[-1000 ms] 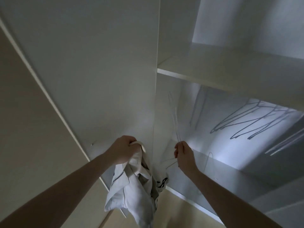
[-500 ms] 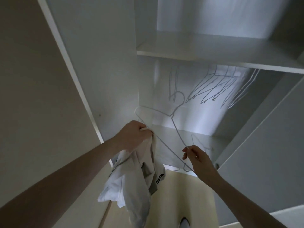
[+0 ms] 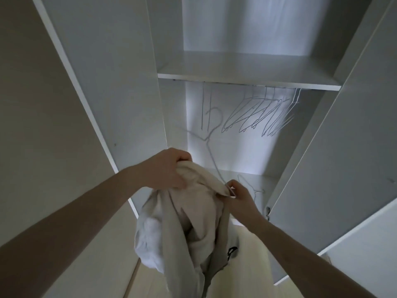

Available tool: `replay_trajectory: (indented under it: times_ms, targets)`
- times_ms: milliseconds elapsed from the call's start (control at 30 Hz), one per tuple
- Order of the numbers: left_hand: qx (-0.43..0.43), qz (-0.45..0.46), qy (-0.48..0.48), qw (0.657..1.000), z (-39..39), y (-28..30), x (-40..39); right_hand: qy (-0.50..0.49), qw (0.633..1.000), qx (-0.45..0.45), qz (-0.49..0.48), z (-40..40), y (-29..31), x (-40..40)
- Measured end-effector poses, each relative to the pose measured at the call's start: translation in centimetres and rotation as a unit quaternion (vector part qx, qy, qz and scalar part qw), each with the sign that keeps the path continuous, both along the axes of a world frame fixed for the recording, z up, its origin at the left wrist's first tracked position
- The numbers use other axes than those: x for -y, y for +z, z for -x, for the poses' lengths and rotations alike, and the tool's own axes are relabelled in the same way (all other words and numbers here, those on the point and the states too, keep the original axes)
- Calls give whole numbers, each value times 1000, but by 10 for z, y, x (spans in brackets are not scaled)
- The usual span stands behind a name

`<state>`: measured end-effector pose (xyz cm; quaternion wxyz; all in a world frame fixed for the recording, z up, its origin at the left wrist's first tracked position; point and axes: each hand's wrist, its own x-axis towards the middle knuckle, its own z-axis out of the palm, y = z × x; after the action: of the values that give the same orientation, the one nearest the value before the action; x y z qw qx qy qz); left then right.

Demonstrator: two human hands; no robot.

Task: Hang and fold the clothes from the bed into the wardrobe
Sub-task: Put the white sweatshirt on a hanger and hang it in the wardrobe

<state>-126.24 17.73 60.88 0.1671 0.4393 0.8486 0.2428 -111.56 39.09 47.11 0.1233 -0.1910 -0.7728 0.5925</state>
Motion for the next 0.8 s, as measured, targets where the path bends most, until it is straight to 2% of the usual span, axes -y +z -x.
replay_trajectory:
  times_ms: [100, 167, 300, 400, 467, 567, 667, 733, 800]
  targets:
    - [-38, 75, 43, 996, -2, -28, 23, -36, 999, -22, 30, -20, 16, -28]
    - [-40, 90, 87, 991, -7, -58, 31, -30, 999, -30, 12, -30, 29, -43]
    - [-66, 43, 159, 984, -22, -104, 38, 8, 999, -38, -14, -43, 54, -54]
    - [-69, 0, 198, 978, -22, -112, 40, 4, 999, -43, -30, -58, 67, -62]
    - [-43, -37, 224, 973, -16, -101, 37, -8, 998, -37, -41, -66, 73, -71]
    - [29, -157, 256, 953, -9, -63, 28, -55, 995, -21, -80, -73, 79, -84]
    - [79, -203, 235, 947, -8, -20, 15, -91, 989, 1, -117, -76, 86, -95]
    - [89, -220, 199, 951, -3, 6, 5, -91, 987, 17, -129, -78, 92, -96]
    - [59, -249, 186, 948, 5, 33, -8, -98, 987, 27, -122, -82, 98, -94]
